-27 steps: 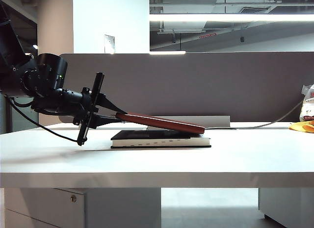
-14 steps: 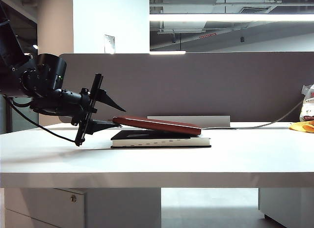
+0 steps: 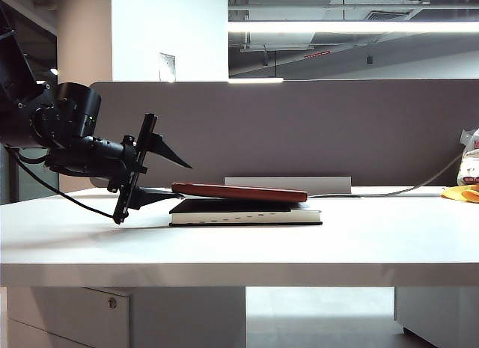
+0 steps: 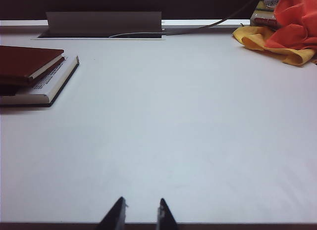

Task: Pick up the red book and place it on top of the black book.

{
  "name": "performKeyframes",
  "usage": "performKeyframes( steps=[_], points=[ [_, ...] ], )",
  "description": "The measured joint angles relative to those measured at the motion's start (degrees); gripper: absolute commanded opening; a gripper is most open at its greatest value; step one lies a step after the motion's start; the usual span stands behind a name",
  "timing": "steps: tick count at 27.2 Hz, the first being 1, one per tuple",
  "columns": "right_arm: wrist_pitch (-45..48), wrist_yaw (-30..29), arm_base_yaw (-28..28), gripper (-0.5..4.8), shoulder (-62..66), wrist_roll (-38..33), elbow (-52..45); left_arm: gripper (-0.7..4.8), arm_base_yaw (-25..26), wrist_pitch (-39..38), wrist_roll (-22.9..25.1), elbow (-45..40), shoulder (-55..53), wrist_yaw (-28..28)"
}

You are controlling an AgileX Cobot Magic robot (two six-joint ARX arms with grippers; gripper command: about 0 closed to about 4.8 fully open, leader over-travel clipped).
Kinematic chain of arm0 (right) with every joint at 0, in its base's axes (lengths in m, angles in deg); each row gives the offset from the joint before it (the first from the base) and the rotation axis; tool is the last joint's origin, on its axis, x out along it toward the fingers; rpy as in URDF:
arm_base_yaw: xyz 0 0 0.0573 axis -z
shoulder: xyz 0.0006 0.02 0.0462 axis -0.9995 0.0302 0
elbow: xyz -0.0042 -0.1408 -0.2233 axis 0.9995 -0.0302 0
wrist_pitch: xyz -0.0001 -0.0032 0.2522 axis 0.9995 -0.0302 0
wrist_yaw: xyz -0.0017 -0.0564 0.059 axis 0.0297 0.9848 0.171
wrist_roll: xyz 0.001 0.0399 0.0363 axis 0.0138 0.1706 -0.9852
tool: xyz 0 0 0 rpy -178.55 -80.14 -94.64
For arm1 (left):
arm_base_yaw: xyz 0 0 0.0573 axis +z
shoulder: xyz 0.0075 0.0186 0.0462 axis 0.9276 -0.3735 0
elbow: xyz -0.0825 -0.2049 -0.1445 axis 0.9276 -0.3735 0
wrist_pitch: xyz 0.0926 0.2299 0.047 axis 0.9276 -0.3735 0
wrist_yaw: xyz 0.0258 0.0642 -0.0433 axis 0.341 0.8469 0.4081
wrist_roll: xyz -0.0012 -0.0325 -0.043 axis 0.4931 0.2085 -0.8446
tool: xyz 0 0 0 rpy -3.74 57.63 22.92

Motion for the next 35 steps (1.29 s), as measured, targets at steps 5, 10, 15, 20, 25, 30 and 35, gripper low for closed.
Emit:
performKeyframes(
  steps=[5, 10, 15, 20, 25, 30, 35],
  points=[
    [0.00, -0.02, 0.00, 0.86, 0.00, 0.00, 0.00, 2.78, 0.13, -1.20, 0.02, -0.02, 0.00, -0.11],
    [0.00, -0.02, 0.00, 0.86, 0.00, 0.00, 0.00, 2.79, 1.97, -3.23, 0.28, 0.00, 0.00, -2.10],
    [0.00, -0.02, 0.00, 0.86, 0.00, 0.00, 0.00, 2.79, 4.11, -3.10, 0.44, 0.31, 0.13, -3.78],
    [0.02, -0.02, 0.00, 0.86, 0.00, 0.00, 0.00, 2.78, 4.35, -2.97, 0.44, 0.35, 0.13, -5.38],
    [0.00, -0.02, 0.00, 0.86, 0.00, 0.00, 0.00, 2.78, 4.61, -2.97, 0.46, 0.39, 0.13, -5.68],
    [0.02, -0.02, 0.00, 0.86, 0.00, 0.00, 0.00, 2.65, 6.43, -2.95, 0.55, 0.50, 0.15, -7.61],
    [0.00, 0.00, 0.00, 0.86, 0.00, 0.00, 0.00, 1.27, 7.28, -3.63, 2.80, 0.46, 2.34, -8.94]
  ],
)
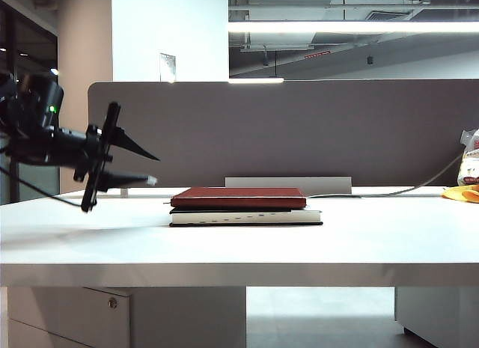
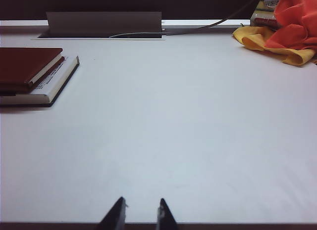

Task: Pick up the red book and place it on top of the black book.

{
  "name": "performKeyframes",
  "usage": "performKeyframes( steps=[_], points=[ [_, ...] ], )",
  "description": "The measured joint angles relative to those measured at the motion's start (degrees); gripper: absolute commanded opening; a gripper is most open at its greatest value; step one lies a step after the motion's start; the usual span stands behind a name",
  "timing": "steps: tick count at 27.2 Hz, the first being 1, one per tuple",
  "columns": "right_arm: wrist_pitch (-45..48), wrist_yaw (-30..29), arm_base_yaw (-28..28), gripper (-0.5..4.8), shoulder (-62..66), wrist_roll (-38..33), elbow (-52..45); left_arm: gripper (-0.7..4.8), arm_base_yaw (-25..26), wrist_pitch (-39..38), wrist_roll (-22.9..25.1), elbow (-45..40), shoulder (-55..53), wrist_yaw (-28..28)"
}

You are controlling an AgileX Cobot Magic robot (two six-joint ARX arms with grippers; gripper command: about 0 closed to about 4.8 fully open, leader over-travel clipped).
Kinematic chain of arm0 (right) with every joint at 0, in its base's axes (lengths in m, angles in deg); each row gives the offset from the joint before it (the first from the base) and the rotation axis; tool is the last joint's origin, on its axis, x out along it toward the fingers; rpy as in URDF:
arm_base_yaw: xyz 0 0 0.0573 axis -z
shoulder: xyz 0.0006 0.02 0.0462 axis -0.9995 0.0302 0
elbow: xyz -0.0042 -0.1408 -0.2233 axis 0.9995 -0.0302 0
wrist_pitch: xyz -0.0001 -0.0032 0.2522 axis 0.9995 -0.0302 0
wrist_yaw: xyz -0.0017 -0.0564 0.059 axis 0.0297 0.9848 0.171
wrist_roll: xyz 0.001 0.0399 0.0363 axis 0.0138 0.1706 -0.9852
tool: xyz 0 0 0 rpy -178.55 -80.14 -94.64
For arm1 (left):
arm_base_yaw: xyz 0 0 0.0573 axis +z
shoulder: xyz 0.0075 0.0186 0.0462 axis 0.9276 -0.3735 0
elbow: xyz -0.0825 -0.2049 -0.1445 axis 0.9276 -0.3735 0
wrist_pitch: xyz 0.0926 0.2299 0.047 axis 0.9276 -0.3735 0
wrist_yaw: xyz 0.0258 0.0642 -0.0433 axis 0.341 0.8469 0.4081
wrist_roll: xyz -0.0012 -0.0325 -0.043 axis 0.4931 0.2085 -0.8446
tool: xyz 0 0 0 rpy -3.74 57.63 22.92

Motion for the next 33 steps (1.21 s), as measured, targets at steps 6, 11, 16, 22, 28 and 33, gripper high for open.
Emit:
performKeyframes(
  steps=[6, 11, 16, 22, 28, 33],
  points=[
    [0.00, -0.02, 0.00, 0.86, 0.00, 0.00, 0.00, 0.51, 0.02, -1.90, 4.57, 0.04, 4.92, -0.02],
    [0.00, -0.02, 0.00, 0.86, 0.00, 0.00, 0.00, 0.42, 0.22, -13.29, 15.65, 0.02, 10.43, 2.75],
    [0.00, 0.00, 0.00, 0.86, 0.00, 0.00, 0.00, -0.06, 0.42, -22.97, 27.21, -3.21, 16.39, 9.66],
    [0.00, -0.02, 0.00, 0.86, 0.00, -0.02, 0.00, -0.06, 0.42, -22.71, 30.86, -9.18, 22.01, 13.16],
    [-0.02, -0.13, 0.00, 0.85, 0.00, -0.09, 0.00, -0.06, 0.39, -22.69, 35.43, -17.11, 29.77, 18.86],
    [-0.42, -5.79, 0.00, 0.84, 0.00, -1.57, 0.00, -0.06, 0.46, -22.03, 37.35, -21.81, 33.73, 20.09]
  ],
)
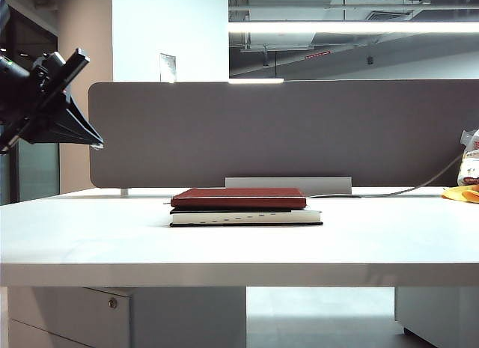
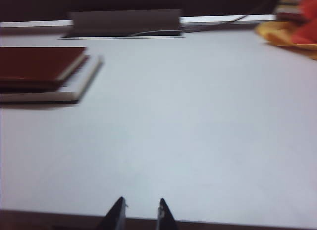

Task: Pick up the red book and place it on top of the black book.

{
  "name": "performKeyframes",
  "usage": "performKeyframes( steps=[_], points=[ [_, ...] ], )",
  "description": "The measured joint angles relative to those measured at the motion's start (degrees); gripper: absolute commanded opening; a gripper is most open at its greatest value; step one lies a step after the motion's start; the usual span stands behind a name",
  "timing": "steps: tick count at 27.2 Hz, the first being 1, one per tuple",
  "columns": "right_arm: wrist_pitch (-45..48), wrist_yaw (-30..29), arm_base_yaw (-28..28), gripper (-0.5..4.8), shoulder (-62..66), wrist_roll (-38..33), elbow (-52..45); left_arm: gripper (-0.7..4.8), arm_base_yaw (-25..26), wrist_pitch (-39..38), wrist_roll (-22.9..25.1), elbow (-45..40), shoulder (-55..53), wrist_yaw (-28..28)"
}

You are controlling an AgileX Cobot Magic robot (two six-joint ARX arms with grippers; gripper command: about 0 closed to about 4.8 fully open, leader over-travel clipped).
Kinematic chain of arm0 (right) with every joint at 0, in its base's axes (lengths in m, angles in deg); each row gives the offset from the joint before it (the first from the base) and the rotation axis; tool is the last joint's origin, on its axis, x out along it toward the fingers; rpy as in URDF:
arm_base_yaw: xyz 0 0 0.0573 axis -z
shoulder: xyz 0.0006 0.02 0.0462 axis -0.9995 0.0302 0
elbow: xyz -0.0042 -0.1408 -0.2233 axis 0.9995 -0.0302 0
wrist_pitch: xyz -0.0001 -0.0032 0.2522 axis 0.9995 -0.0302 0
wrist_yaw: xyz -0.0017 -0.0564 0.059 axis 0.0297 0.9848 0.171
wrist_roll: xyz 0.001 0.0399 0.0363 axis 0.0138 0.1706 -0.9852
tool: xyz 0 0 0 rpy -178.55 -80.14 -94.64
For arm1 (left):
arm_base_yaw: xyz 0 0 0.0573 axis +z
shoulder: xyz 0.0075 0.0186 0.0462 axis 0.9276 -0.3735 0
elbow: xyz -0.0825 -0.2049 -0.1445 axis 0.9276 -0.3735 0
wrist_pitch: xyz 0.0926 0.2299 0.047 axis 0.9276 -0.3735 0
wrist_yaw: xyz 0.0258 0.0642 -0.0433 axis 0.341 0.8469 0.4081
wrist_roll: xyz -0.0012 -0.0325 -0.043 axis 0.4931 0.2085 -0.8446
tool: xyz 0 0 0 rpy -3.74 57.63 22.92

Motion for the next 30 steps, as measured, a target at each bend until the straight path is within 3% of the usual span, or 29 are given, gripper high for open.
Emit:
performKeyframes(
  steps=[13, 23, 30],
  points=[
    [-0.07, -8.13, -1.16, 0.84, 0.00, -4.11, 0.00, -0.06, 0.79, 11.47, -0.11, -19.26, 16.00, 5.16],
    [-0.52, -4.50, -12.22, 0.81, 0.00, -4.46, 0.00, -0.06, 0.81, 12.09, -0.50, -22.84, 22.77, 6.25],
    [-0.59, -3.89, -12.26, 0.81, 0.00, -4.48, 0.00, -0.06, 0.81, 13.31, -1.92, -31.10, 27.50, 7.67]
  ],
)
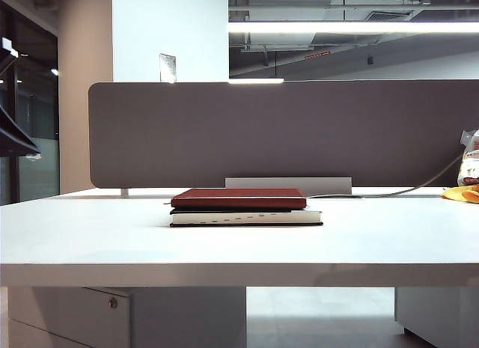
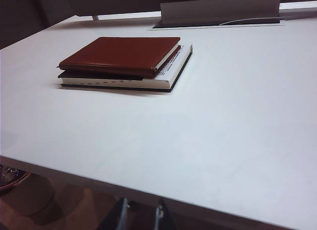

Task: Pick up the red book and place it on top of the black book.

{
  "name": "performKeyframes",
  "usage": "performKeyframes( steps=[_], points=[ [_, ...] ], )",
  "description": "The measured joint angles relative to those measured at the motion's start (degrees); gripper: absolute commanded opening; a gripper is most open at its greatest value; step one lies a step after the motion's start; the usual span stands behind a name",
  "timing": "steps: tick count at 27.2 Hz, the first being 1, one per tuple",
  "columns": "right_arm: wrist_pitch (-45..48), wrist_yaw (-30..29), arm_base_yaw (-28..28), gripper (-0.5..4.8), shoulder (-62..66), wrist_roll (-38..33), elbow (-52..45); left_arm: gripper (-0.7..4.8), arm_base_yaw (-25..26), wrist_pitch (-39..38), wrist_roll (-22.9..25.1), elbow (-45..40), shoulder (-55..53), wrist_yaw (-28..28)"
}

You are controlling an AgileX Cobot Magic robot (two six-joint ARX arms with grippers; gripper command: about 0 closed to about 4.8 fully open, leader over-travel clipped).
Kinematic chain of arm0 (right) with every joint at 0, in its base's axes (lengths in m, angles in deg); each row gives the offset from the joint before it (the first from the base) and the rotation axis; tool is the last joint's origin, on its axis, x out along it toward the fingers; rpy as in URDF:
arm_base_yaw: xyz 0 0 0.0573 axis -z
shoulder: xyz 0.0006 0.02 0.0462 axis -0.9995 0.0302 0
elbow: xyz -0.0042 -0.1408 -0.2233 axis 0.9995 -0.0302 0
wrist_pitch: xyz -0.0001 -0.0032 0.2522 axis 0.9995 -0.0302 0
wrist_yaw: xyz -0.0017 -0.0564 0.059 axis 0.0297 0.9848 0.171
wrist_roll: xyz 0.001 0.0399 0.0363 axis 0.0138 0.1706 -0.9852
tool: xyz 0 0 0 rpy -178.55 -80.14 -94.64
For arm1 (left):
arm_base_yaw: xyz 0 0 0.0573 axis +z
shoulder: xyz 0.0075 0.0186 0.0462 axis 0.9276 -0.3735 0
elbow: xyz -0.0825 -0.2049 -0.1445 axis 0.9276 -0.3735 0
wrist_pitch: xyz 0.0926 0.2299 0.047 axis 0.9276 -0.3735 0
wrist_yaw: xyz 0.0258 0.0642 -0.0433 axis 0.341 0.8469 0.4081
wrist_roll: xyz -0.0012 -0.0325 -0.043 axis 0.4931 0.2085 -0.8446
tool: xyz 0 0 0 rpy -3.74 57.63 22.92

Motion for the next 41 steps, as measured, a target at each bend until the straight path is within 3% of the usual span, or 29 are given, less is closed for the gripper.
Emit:
performKeyframes(
  steps=[11, 23, 41],
  points=[
    [-0.02, 0.00, 0.11, 0.81, 0.00, 0.00, 0.00, -0.06, 0.00, 1.38, -0.59, -7.10, 10.58, 0.37],
    [-0.02, 0.00, 0.11, 0.81, 0.00, 0.00, 0.00, -0.06, 0.00, 0.11, -0.66, -9.66, 14.62, 0.37],
    [-0.02, 0.00, 0.11, 0.81, 0.00, 0.00, 0.00, -0.06, 0.00, -5.70, -0.48, -14.75, 30.34, 0.83]
  ],
)
